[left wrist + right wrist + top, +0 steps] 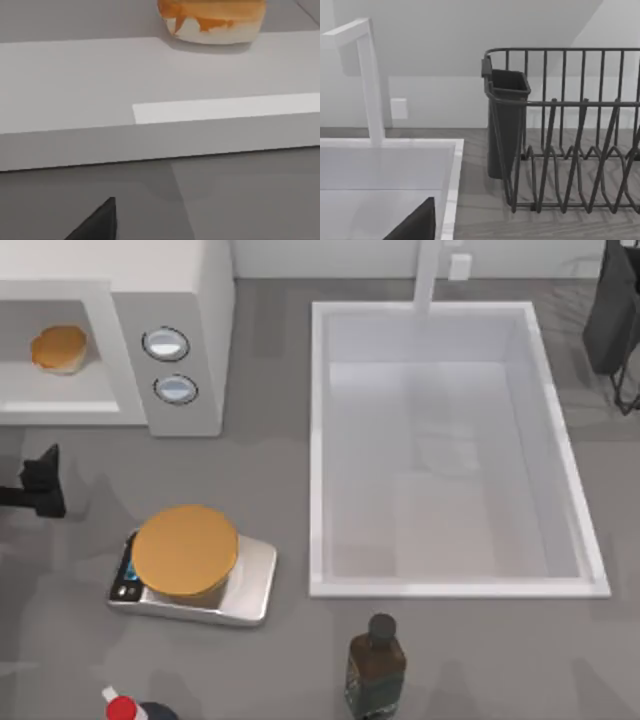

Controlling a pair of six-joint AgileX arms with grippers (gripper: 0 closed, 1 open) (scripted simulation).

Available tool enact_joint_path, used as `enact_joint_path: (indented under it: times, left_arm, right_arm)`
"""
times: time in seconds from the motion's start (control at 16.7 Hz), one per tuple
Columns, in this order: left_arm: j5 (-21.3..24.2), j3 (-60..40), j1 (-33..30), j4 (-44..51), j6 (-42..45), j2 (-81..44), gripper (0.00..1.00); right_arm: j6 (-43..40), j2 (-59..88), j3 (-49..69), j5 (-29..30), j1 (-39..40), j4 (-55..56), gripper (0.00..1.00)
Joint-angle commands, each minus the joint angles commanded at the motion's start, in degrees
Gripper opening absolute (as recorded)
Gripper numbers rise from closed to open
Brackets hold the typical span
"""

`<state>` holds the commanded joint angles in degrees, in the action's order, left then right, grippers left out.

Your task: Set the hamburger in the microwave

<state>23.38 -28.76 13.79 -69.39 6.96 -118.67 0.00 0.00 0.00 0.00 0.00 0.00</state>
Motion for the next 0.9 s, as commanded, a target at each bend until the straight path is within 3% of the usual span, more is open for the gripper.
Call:
enact_joint_path:
  times: [0.48, 0.9]
  left_arm:
    - [-1.51, 3.50, -1.29, 15.55, 0.10, 11.21, 1.00]
    - [-0.76, -2.26, 0.12, 28.61, 0.31, 23.55, 1.00]
  right_arm:
    - [0.00, 0.00, 0.00, 0.00, 0.00, 0.00, 1.00]
    - [0.00, 0.00, 0.00, 0.00, 0.00, 0.00, 1.00]
